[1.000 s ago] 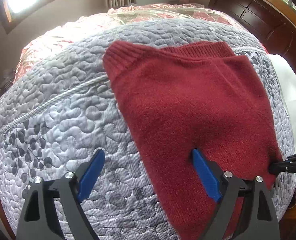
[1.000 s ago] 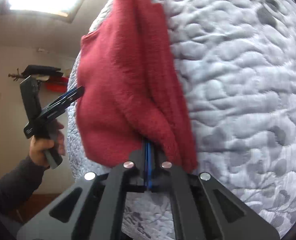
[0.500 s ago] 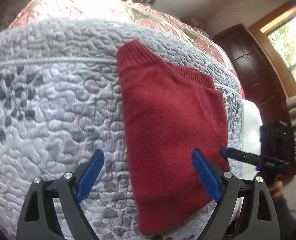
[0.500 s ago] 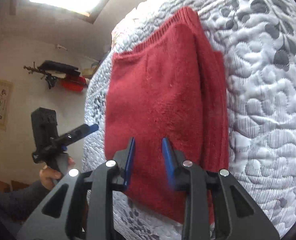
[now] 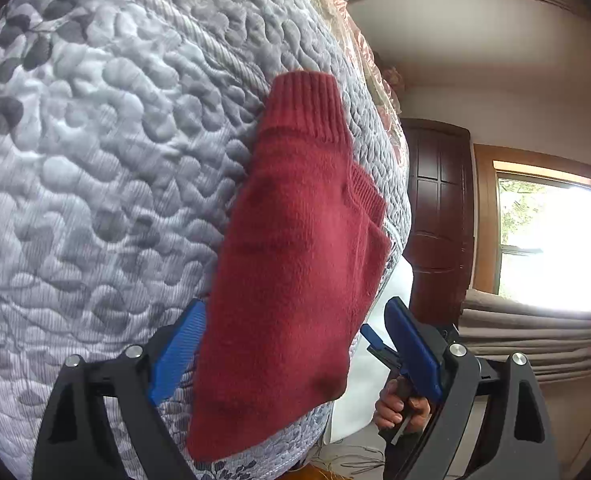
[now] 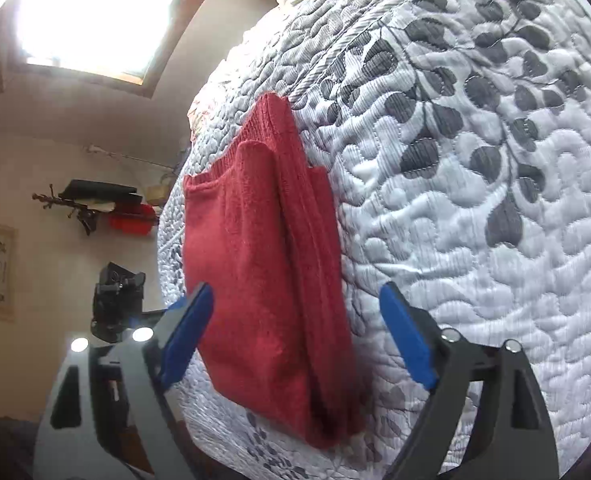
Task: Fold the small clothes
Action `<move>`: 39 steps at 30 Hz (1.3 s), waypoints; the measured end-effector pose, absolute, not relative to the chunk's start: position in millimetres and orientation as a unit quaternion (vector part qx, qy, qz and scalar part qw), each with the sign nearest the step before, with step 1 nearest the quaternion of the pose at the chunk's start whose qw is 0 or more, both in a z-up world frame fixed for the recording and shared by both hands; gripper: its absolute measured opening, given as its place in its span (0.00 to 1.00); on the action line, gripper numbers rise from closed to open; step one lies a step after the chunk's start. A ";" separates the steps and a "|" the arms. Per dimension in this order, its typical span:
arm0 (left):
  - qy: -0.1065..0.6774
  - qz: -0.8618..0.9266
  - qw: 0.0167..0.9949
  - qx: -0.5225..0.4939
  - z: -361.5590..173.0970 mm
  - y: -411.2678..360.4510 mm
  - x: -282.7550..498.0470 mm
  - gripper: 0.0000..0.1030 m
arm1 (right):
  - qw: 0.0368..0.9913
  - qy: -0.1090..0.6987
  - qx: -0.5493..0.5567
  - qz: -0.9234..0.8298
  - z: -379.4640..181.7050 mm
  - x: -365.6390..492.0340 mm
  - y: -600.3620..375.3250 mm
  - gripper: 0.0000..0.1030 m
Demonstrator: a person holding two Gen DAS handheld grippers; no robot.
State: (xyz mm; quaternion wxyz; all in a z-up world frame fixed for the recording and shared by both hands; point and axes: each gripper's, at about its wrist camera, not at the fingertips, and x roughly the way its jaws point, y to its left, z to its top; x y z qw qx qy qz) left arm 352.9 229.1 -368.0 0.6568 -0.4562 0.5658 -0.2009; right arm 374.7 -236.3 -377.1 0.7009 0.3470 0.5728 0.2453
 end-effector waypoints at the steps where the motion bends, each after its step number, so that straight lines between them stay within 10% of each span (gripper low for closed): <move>1: 0.566 -0.205 0.654 -0.458 -370.6 229.0 357.0 0.88 | 0.692 0.580 0.350 0.251 -382.0 384.5 -235.0 0.85; 19: 0.636 -0.251 0.602 -0.412 -430.8 163.0 381.1 0.88 | 0.640 0.650 0.294 0.284 -418.0 417.6 -164.3 0.95; 21: 0.628 -0.245 0.610 -0.417 -428.3 161.7 383.0 0.82 | 0.649 0.648 0.284 0.278 -416.4 416.4 -161.7 0.66; 24: 0.635 -0.228 0.616 -0.406 -429.1 159.4 386.6 0.55 | 0.657 0.639 0.291 0.275 -412.7 412.9 -159.3 0.48; 39: 0.598 -0.224 0.677 -0.365 -328.4 239.4 326.7 0.42 | 0.696 0.584 0.264 0.322 -334.2 365.0 -60.3 0.44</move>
